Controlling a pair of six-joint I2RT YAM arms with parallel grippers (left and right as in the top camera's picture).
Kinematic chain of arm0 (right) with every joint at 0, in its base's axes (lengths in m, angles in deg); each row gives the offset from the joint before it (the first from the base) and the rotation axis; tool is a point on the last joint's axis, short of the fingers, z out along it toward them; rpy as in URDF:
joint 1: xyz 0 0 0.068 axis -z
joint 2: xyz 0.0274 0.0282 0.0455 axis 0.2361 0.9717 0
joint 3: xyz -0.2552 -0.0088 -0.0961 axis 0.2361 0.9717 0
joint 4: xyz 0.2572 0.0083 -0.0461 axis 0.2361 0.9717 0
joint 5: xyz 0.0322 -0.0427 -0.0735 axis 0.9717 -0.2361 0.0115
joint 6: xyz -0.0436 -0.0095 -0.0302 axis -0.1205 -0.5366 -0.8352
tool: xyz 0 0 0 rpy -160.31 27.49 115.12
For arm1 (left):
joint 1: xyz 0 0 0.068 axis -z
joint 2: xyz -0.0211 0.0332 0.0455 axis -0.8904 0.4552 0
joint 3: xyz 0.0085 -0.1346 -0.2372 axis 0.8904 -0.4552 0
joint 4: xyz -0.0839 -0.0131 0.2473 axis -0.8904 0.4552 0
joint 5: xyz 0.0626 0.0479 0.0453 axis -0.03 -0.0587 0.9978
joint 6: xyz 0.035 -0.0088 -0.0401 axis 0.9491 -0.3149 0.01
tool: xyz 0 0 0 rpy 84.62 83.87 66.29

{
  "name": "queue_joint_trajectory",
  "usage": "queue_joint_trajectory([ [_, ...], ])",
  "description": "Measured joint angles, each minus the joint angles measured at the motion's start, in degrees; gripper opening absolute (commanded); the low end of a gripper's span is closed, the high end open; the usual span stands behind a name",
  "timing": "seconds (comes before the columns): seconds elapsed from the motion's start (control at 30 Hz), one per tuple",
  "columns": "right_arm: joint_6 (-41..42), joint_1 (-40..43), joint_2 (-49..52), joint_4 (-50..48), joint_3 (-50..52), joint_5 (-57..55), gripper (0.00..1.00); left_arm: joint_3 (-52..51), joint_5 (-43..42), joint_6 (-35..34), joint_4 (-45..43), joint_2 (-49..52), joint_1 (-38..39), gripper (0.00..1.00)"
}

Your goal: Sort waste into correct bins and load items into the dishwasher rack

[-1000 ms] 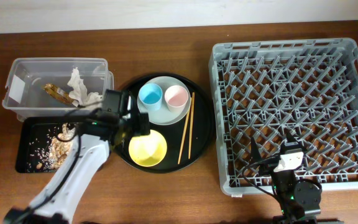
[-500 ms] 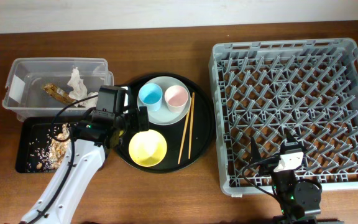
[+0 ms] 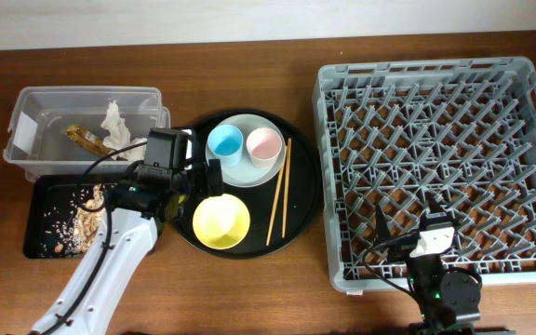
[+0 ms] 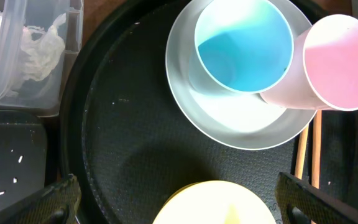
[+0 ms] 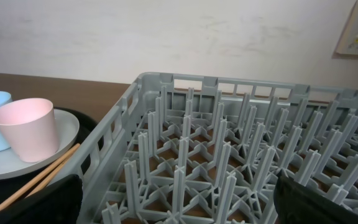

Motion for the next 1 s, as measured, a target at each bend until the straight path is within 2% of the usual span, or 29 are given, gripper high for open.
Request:
queue_joint_trajectory([
  [0.43, 0.0, 0.0, 0.0, 0.0, 0.0, 0.0, 0.98, 0.0, 0.0, 0.0, 0.0, 0.0, 0.0, 0.99],
  [0.53, 0.2, 0.0, 0.0, -0.6, 0.0, 4.2, 0.99, 0.0, 0.0, 0.0, 0.0, 0.0, 0.0, 0.99],
  [0.63, 5.4, 0.0, 0.0, -2.9, 0.0, 6.7, 0.98, 0.0, 0.0, 0.0, 0.0, 0.0, 0.0, 0.99],
  [0.7, 10.6, 0.0, 0.1, -1.1, -2.4, 7.2, 0.98, 0.0, 0.0, 0.0, 0.0, 0.0, 0.0, 0.99],
  [0.73, 12.0, 0.0, 0.4, 1.7, -4.8, 7.1, 0.98, 0.0, 0.0, 0.0, -0.2, 0.0, 0.0, 0.99],
  [0.87, 16.0, 0.0, 11.0, 16.5, -26.5, 8.1, 0.98, 0.0, 0.0, 0.0, -5.6, 0.0, 0.0, 0.99],
  [0.97, 17.1, 0.0, 30.6, 40.9, -50.9, 11.5, 0.98, 0.3, 1.3, -0.1, -9.4, -0.1, -0.5, 0.99],
  [1.0, 17.4, 0.0, 36.9, 46.2, -58.4, 12.5, 0.98, 0.5, 2.0, -0.5, -9.3, -0.5, -1.4, 0.99],
])
